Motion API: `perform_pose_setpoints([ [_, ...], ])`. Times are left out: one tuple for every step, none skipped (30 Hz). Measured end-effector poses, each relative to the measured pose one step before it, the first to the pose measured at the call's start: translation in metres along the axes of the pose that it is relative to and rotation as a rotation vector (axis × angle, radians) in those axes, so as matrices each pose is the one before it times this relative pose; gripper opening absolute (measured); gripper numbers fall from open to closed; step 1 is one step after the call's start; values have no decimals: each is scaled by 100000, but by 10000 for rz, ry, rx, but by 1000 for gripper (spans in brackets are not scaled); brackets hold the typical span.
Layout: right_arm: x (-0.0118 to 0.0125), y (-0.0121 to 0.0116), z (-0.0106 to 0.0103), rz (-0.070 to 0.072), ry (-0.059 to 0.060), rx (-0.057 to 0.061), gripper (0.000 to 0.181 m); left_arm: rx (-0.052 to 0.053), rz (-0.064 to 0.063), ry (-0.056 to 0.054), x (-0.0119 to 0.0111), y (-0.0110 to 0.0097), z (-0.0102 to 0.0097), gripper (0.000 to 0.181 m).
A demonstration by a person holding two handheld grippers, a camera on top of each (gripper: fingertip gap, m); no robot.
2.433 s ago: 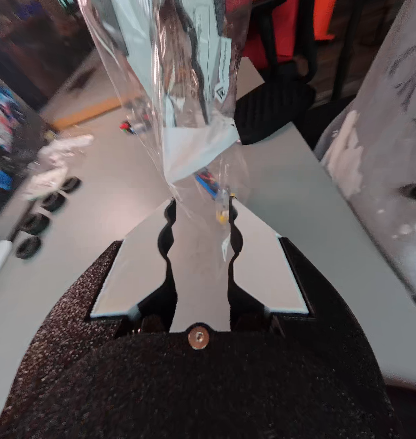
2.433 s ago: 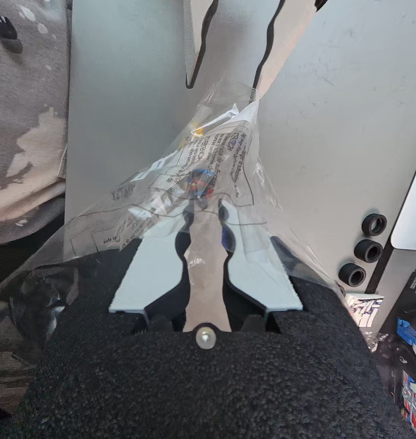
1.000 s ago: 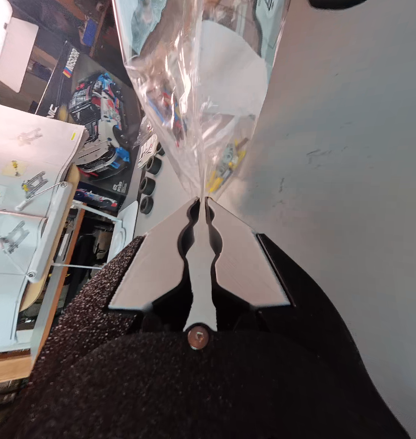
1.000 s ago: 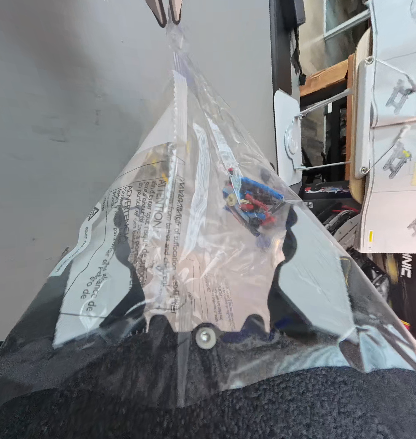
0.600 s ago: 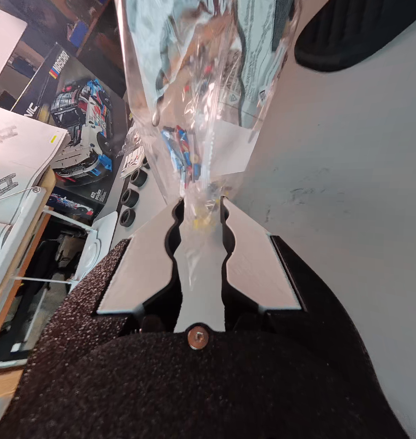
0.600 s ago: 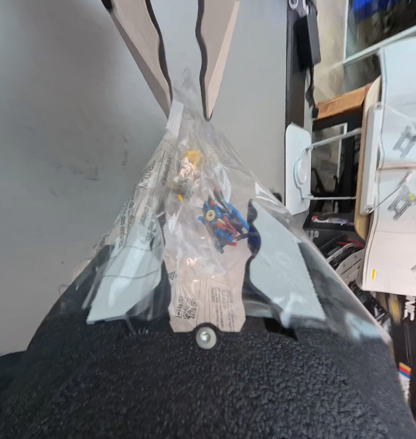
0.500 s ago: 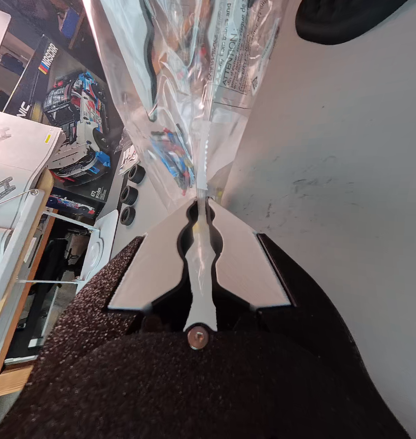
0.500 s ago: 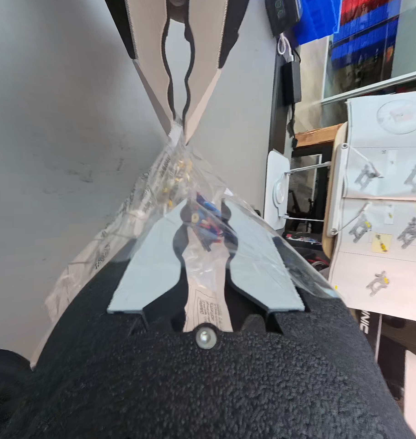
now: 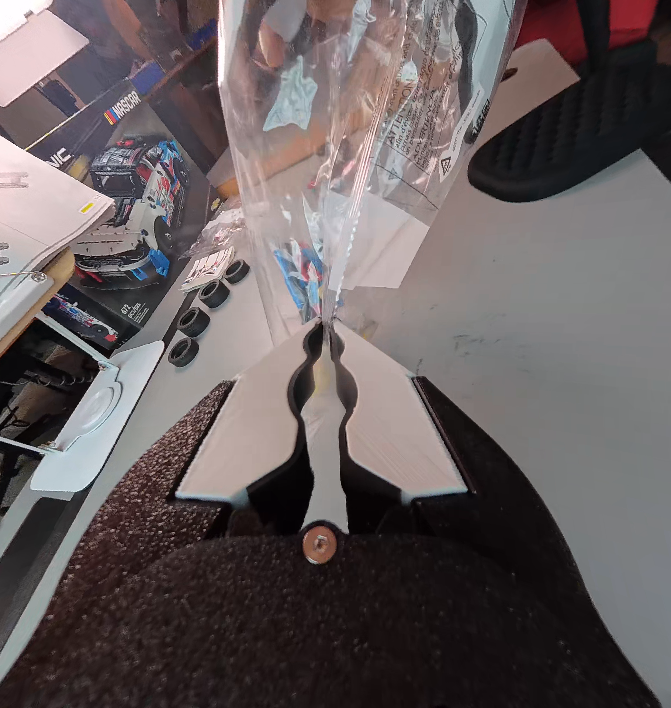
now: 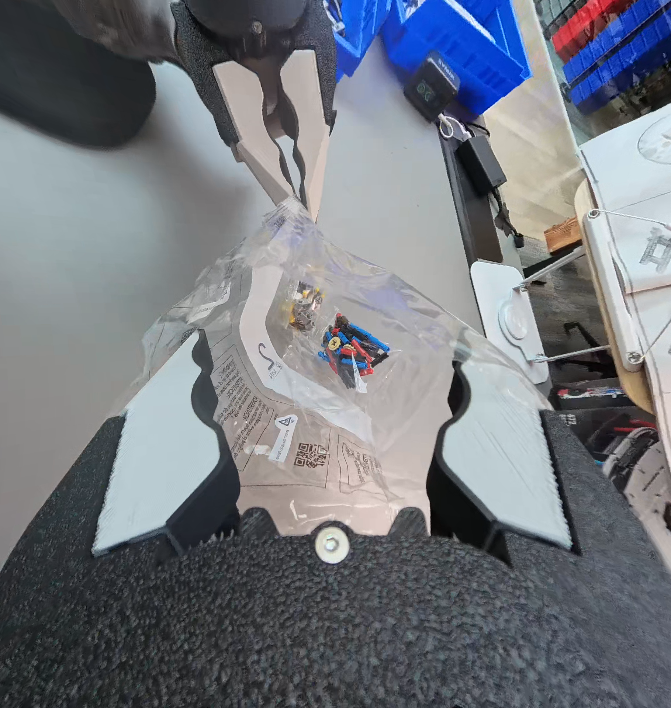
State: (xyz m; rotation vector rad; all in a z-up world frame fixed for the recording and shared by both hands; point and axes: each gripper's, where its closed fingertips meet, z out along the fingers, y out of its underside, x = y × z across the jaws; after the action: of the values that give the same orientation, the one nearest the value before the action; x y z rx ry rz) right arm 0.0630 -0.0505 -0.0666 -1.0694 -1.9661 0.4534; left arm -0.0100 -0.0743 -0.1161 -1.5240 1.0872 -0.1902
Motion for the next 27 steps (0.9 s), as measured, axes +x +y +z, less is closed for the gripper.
perform_pose_setpoints([
  [37,22,-203,242,-113,110,123,75,-124,69,-28,-201,-74,3],
  [52,18,-217,153,-89,75,123,8,-15,29,-6,-62,-1,2],
  [-45,110,-270,29,-156,-14,119,-66,36,0,1,93,53,1],
  [281,-50,-364,84,18,60,118,-113,12,-11,-3,227,60,1],
  [405,-214,-515,149,39,146,118,-86,-52,-25,-49,250,9,1],
  [580,-197,-666,232,96,115,121,-79,-124,2,-66,321,-62,1],
  [840,-251,-827,182,235,191,123,-73,-187,5,-131,409,-112,1],
  [698,-485,-978,317,131,410,123,21,-256,-15,-244,349,-182,1],
  [694,-532,-1045,444,117,500,121,120,-324,-2,-308,238,-239,0],
  [693,-373,-1036,416,150,480,119,168,-377,18,-378,157,-263,0],
  [737,-205,-996,328,212,486,115,204,-404,-1,-477,92,-285,0],
  [696,-92,-945,300,198,562,110,251,-399,-11,-529,2,-294,0],
  [646,149,-842,315,134,571,103,274,-405,55,-462,-50,-289,0],
  [625,573,-684,268,84,471,92,237,-433,136,-346,-19,-265,0],
  [646,1004,-485,269,75,387,82,189,-447,138,-339,17,-241,0],
  [548,1359,-242,292,25,287,70,155,-440,72,-393,40,-193,0],
  [368,1697,58,265,-20,122,58,133,-408,62,-362,26,-163,0],
  [113,1877,406,189,-77,-44,52,100,-373,118,-218,51,-101,0],
  [-63,1841,705,87,-86,-139,45,51,-335,157,-94,101,-45,0],
  [-116,1572,955,51,-75,-141,41,7,-283,133,-75,157,-4,0],
  [-224,1080,1118,95,-127,-23,40,-32,-239,62,-137,174,45,0],
  [-265,609,1177,114,-205,84,39,-41,-170,15,-165,112,63,0],
  [-16,303,1187,97,-99,118,41,-50,-80,0,-138,37,87,0],
  [182,205,1138,29,-33,71,45,-63,-6,-17,-127,31,95,0],
  [223,220,1056,15,-60,-23,47,-49,14,-25,-119,48,92,0],
  [169,248,990,27,-123,-84,51,-42,-17,-15,-117,74,102,0],
  [117,248,895,58,-172,-102,53,-43,-41,11,-61,89,75,0],
])
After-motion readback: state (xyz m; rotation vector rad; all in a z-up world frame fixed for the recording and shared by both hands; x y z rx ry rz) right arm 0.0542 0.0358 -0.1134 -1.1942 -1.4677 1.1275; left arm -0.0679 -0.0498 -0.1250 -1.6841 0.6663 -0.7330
